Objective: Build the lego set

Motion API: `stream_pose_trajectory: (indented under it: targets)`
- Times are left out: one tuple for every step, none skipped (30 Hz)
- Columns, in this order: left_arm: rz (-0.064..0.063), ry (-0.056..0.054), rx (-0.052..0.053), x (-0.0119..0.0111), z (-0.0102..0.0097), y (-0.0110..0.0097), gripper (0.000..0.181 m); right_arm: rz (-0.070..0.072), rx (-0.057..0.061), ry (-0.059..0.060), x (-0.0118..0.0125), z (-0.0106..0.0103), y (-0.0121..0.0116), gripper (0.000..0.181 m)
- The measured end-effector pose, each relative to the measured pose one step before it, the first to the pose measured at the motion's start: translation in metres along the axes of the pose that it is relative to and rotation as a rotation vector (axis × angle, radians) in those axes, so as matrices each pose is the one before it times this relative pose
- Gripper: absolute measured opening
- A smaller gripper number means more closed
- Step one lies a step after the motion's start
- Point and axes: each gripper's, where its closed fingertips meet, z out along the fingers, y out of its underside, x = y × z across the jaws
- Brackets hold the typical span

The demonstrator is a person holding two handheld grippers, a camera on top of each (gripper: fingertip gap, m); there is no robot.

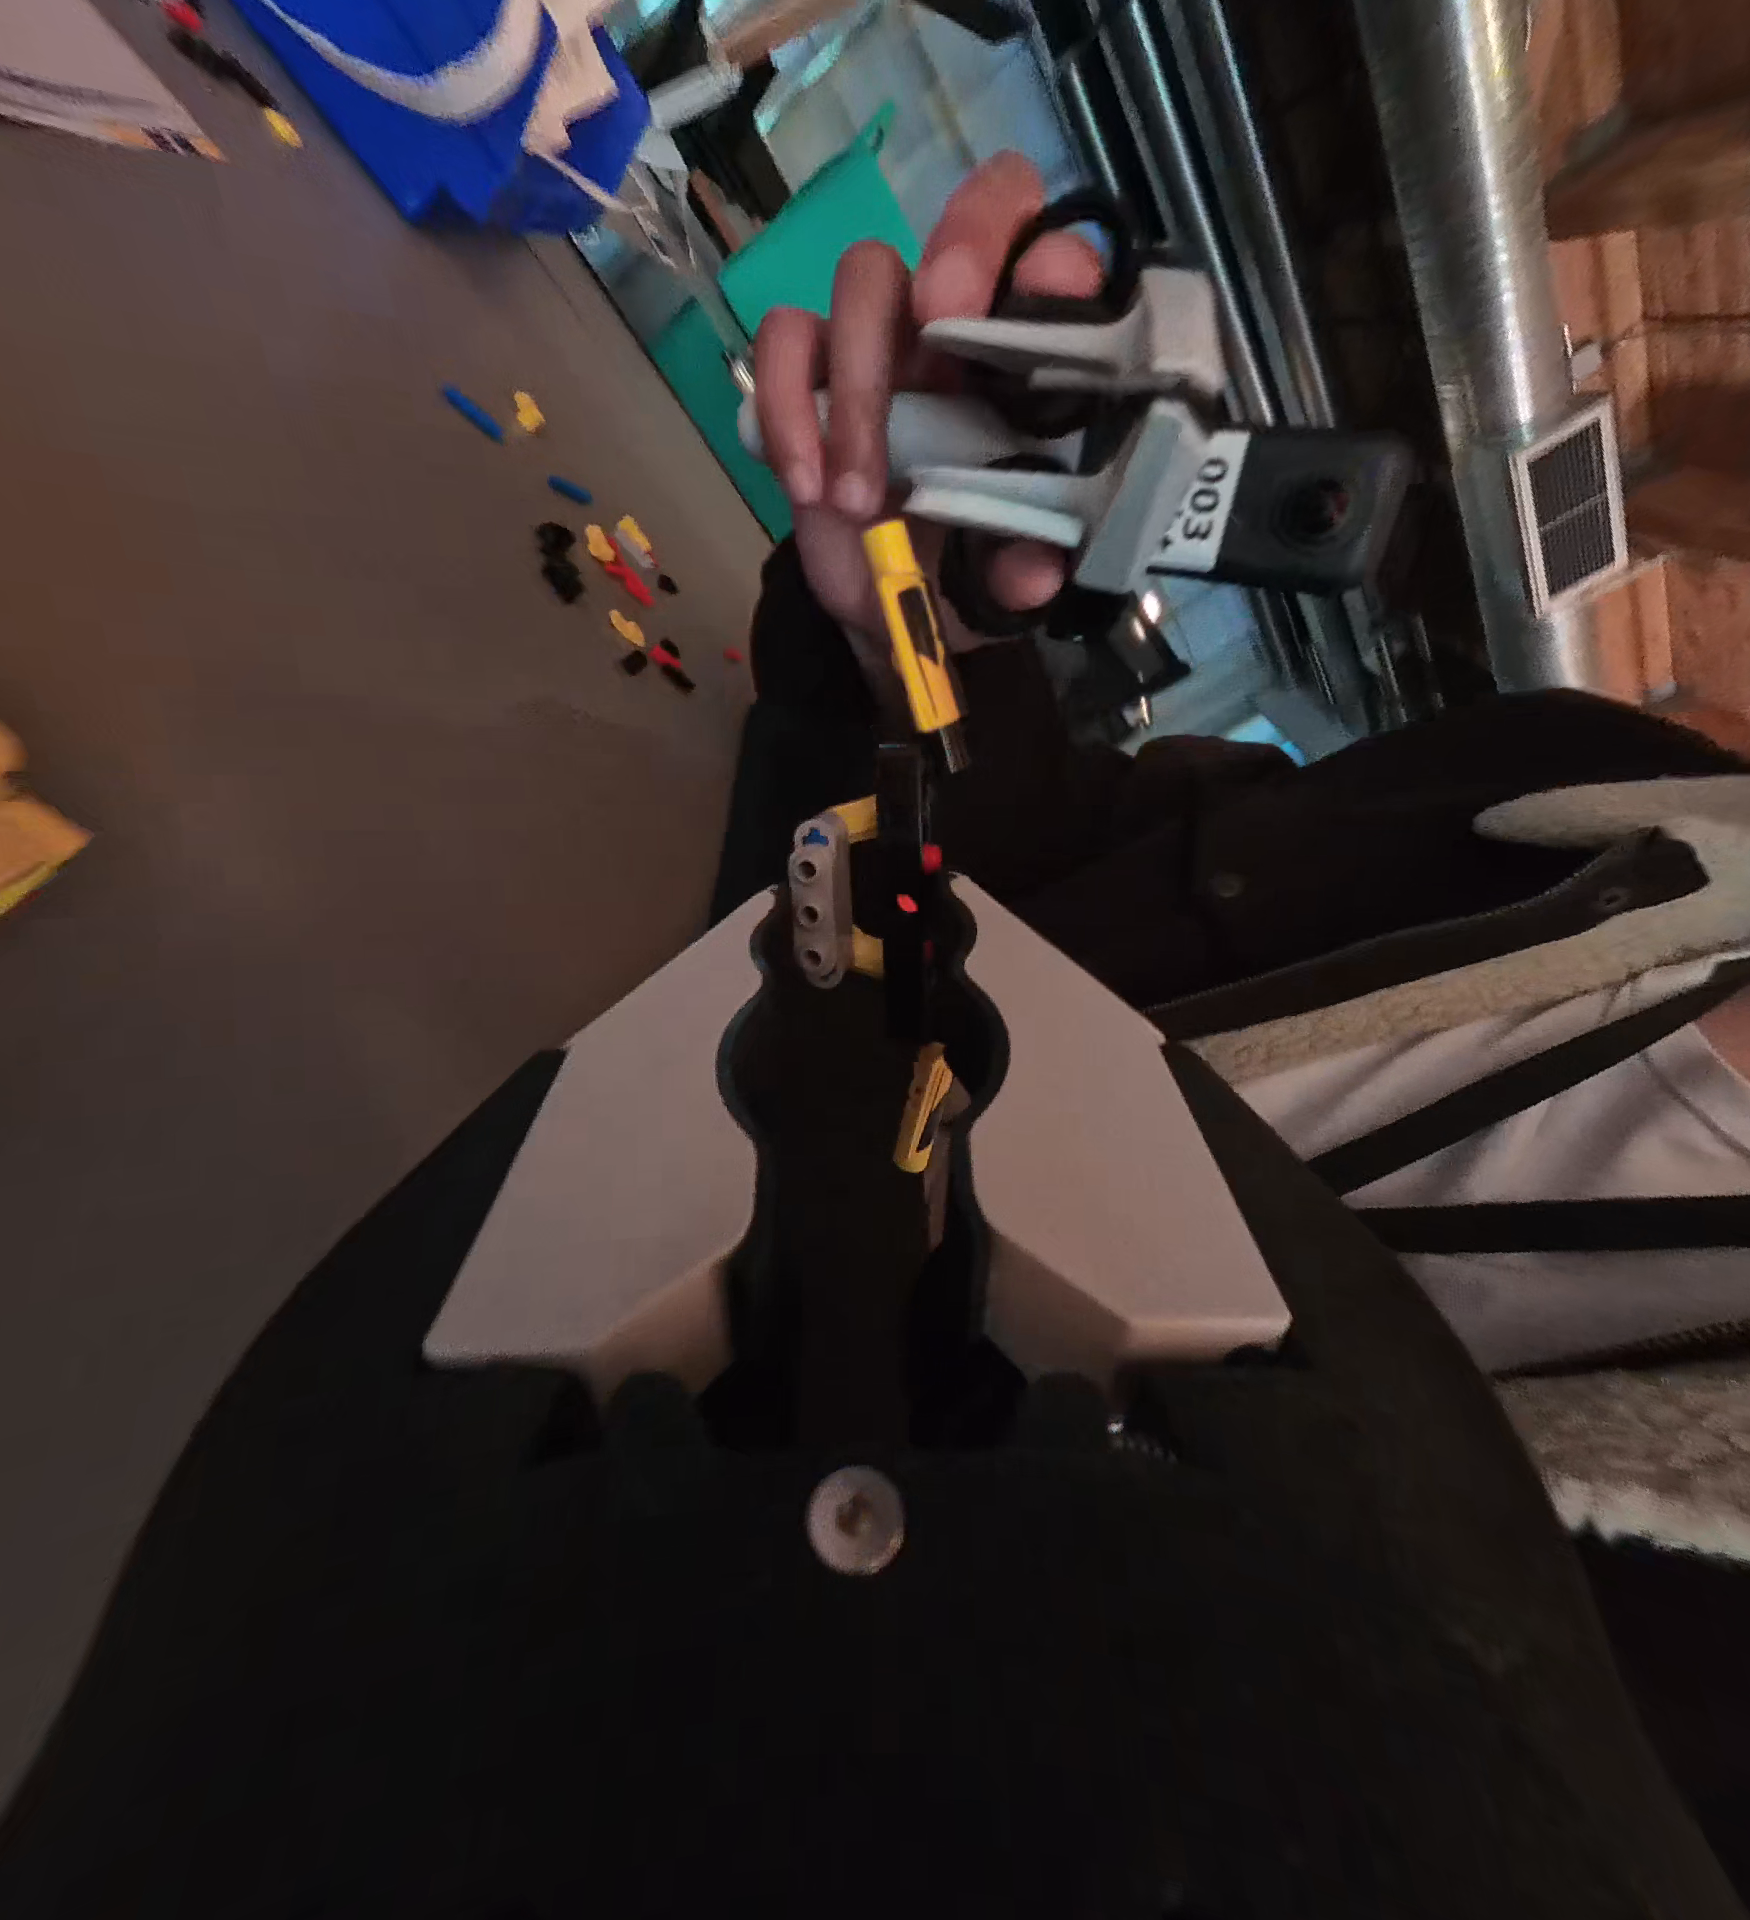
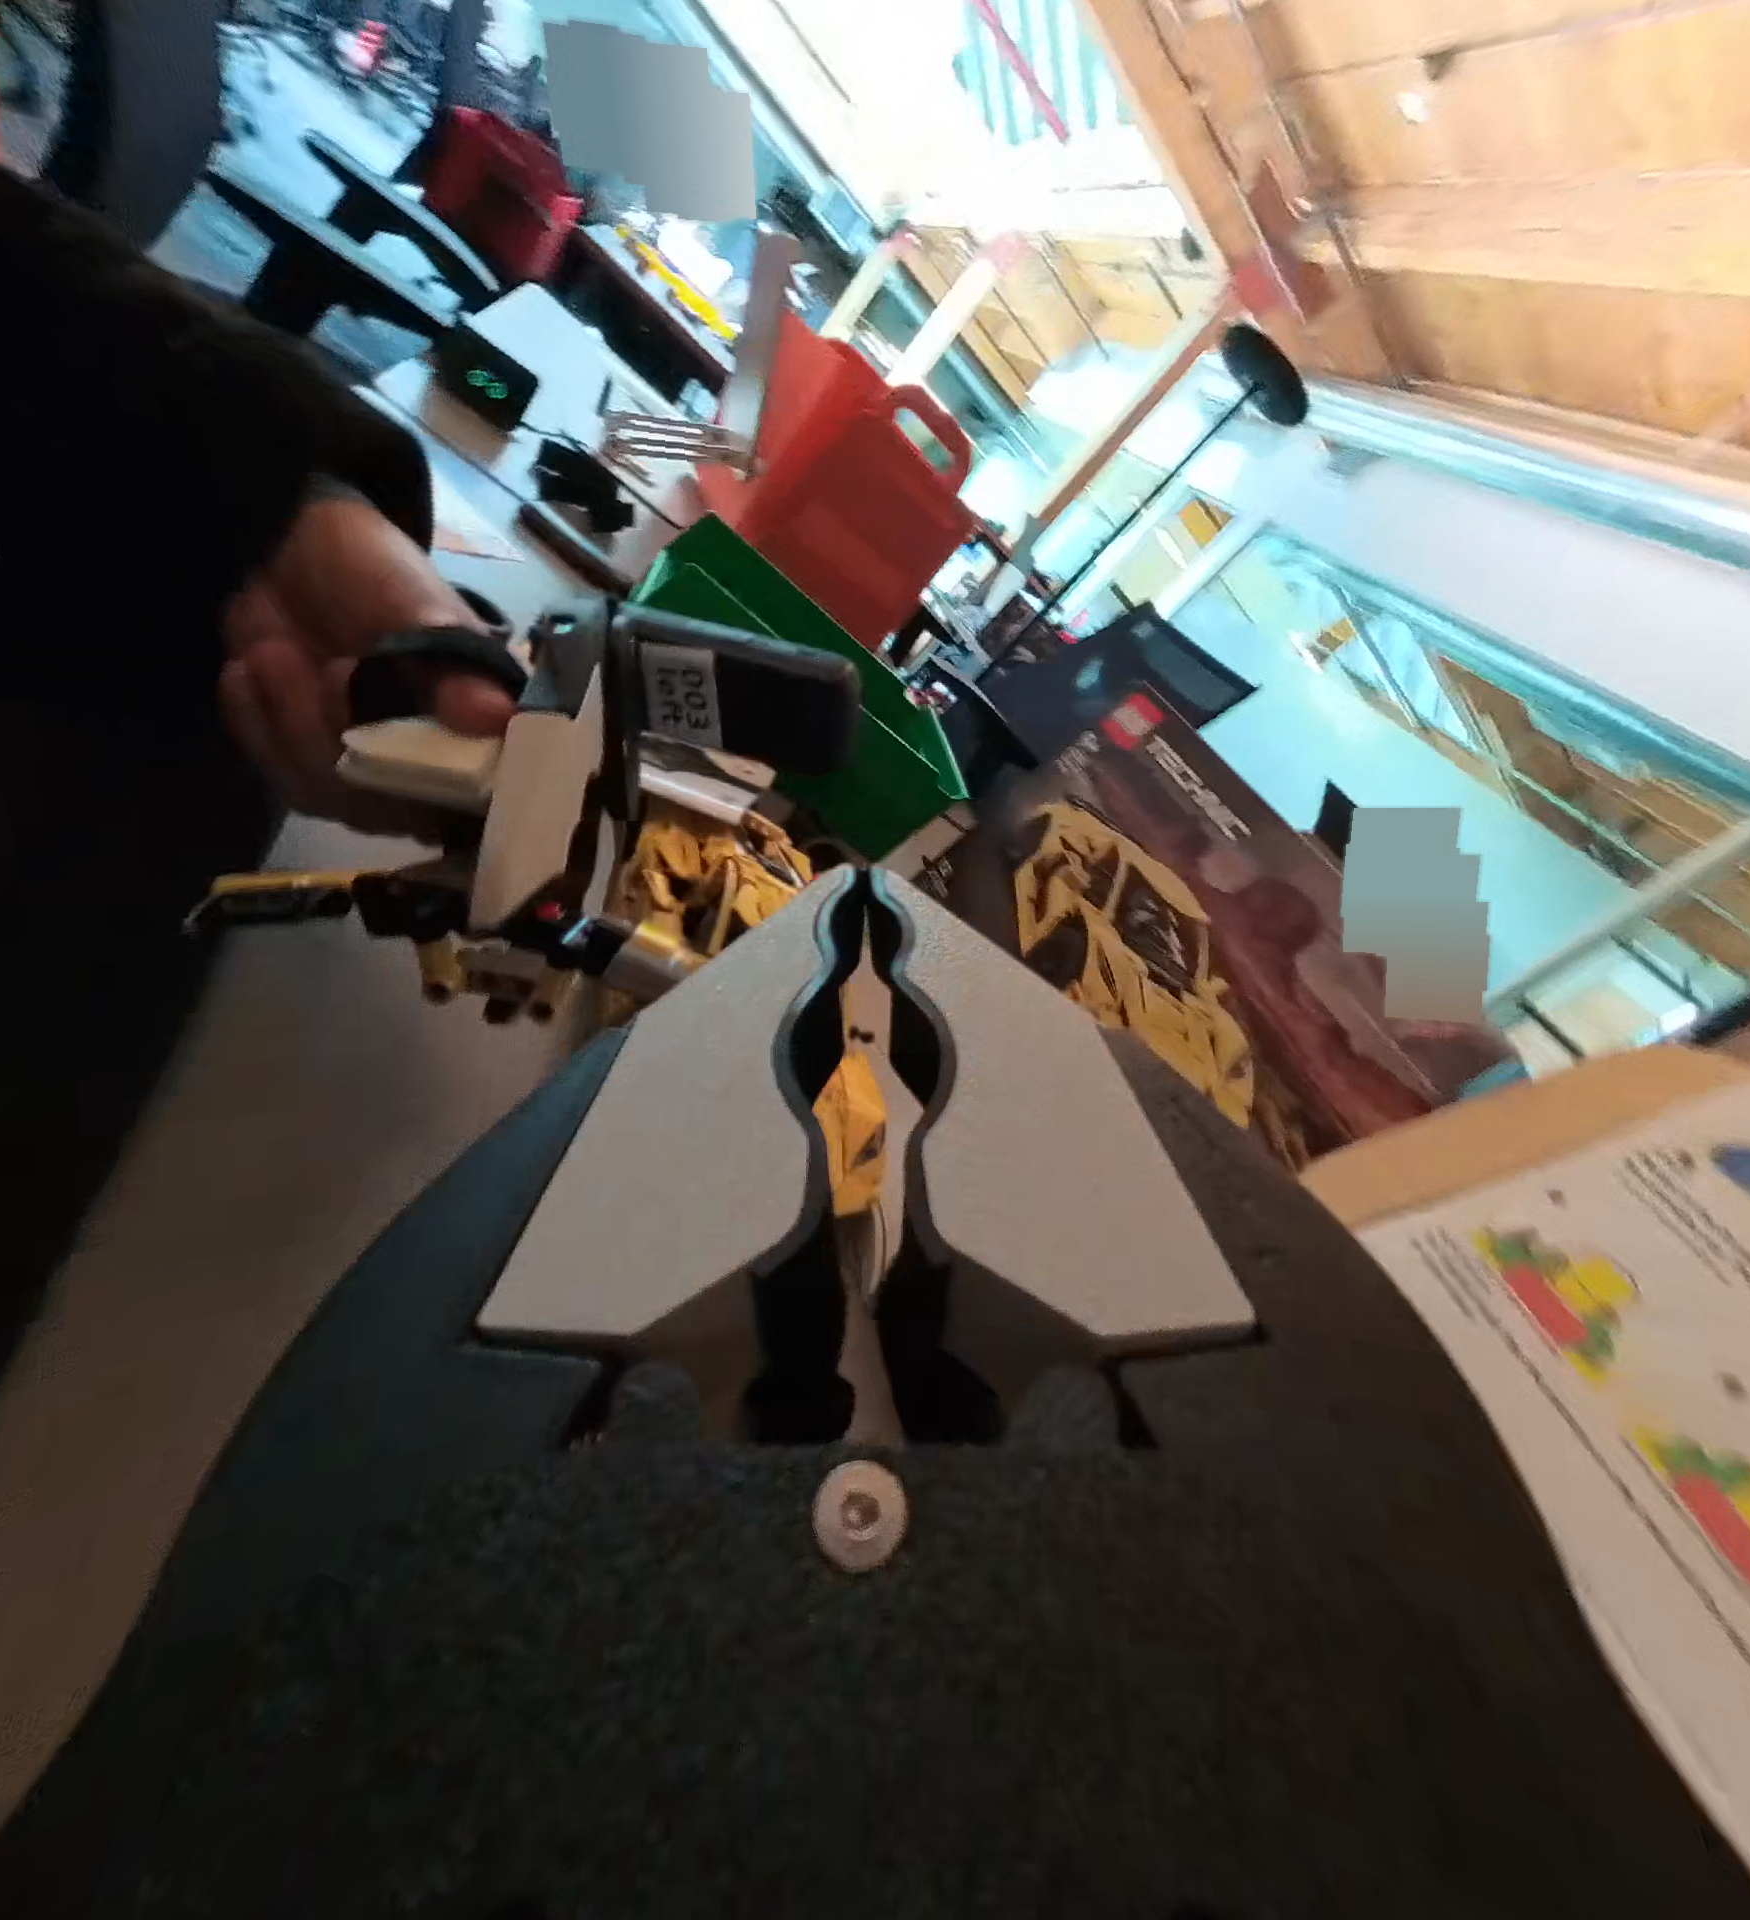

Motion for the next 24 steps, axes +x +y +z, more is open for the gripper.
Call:
stream_pose_trajectory:
  targets:
    - [-0.0076, -0.0331, 0.0332, -0.00288, -0.01073, -0.00131, 0.025, -0.0475, 0.0228, -0.0193, -0.00296, 0.01044, 0.00209, 0.0]
    - [-0.0086, -0.0458, 0.0255, -0.0051, -0.00992, 0.00091, 0.025, -0.0802, 0.0229, -0.0033, -0.00293, 0.0094, 0.00192, 0.0]
    - [-0.006, -0.0484, 0.0218, -0.00621, -0.00859, 0.00219, 0.025, -0.0843, 0.0221, 0.0147, -0.00197, 0.0085, 0.00138, 0.0]
    - [-0.0106, -0.0372, 0.0165, -0.00574, -0.00642, 0.00344, 0.025, -0.0642, 0.0311, 0.0224, -0.00195, 0.00728, -0.0007, 0.0]
    - [-0.0155, -0.0116, 0.0085, -0.00299, -0.00427, 0.00401, 0.025, -0.0419, 0.0297, 0.025, -0.00292, 0.00612, -0.00088, 0.0]
    - [-0.0107, 0.0108, 0.0208, 0.00107, -0.00364, 0.00029, 0.025, -0.0332, 0.025, 0.0142, -0.00603, 0.00422, -0.00048, 0.0]
    - [0.0004, 0.0108, 0.025, 0.00209, -0.00324, -0.00237, 0.025, -0.0481, 0.0144, -0.0096, -0.00976, 0.00207, -0.00129, 0.0]
    - [0.0021, -0.0015, 0.0068, -0.00061, -0.00138, -0.00089, 0.025, -0.0872, 0.0029, -0.0419, -0.01277, -0.00044, -0.00377, 0.0]
    - [-0.0053, -0.0036, -0.0002, -0.00223, 0.00035, -0.00016, 0.025, -0.0941, -0.006, -0.0051, -0.00568, -0.00186, -0.00406, 0.0]
    - [-0.0082, -0.0015, -0.0023, -0.00201, 0.00093, -0.00025, 0.025, -0.0608, -0.0116, 0.0384, 0.00166, -0.00263, -0.00193, 0.0]
    - [-0.0077, -0.0031, -0.0068, -0.00219, 0.00099, 0.00022, 0.025, -0.026, -0.0014, 0.0166, 0.00003, -0.00225, -0.00143, 0.0]
    - [-0.0091, -0.0006, -0.0046, -0.00182, 0.00053, -0.00014, 0.025, -0.01, -0.0032, -0.0303, -0.00551, -0.0011, -0.00054, 0.0]
    - [-0.0088, 0.0034, -0.0018, -0.00097, 0.00007, -0.00033, 0.025, -0.0047, -0.0121, -0.0314, -0.00533, -0.00061, 0.0015, 0.0]
    - [-0.0052, 0.0054, -0.0014, -0.0002, -0.00021, -0.00006, 0.025, 0.0003, -0.0097, -0.0087, -0.00217, -0.00061, 0.00198, 0.0]
    - [-0.0012, 0.0044, -0.0001, 0.0002, -0.00029, -0.00021, 0.025, 0.0017, -0.0063, -0.0074, -0.00179, -0.00009, 0.00225, 0.0]
    - [0.0011, 0.0006, -0.0017, 0.00013, -0.00001, 0.00025, 0.025, 0.0049, -0.0061, -0.0104, -0.00186, 0.00033, 0.00215, 0.0]
    - [0.0018, -0.002, -0.0058, -0.0003, 0.00053, 0.00084, 0.025, 0.0113, -0.004, -0.0075, -0.00116, 0.00017, 0.00113, 0.0]
    - [0.002, -0.0036, -0.0085, -0.00043, 0.00093, 0.00111, 0.025, 0.0166, -0.0034, -0.0066, -0.00089, 0.00039, 0.00061, 0.0]
    - [0.0039, -0.0046, -0.008, -0.00037, 0.00092, 0.00119, 0.025, 0.0207, -0.0055, -0.0121, -0.00148, 0.00022, 0.00055, 0.0]
    - [0.006, -0.0063, -0.0059, -0.00047, 0.00084, 0.00079, 0.025, 0.0227, -0.0053, -0.0107, -0.00051, -0.00015, 0.00042, 0.0]
    - [0.0049, -0.0065, -0.0041, -0.00058, 0.0006, 0.00074, 0.025, 0.0314, -0.0056, -0.0044, 0.00119, -0.00044, 0.00037, 0.0]
    - [0.0028, -0.0023, -0.0034, -0.00016, 0.00051, 0.00051, 0.025, 0.0563, -0.0075, -0.0011, 0.00245, -0.0005, 0.00119, 0.0]
    - [0.0013, 0.0003, -0.0038, 0.00017, 0.00047, 0.00053, 0.025, 0.095, -0.0014, 0.0018, 0.00438, -0.00097, 0.00131, 0.0]
    - [0.0004, -0.0011, -0.0035, -0.00014, 0.00042, 0.00061, 0.025, 0.1188, 0.0064, -0.0131, 0.0036, -0.00105, 0.00083, 0.0]
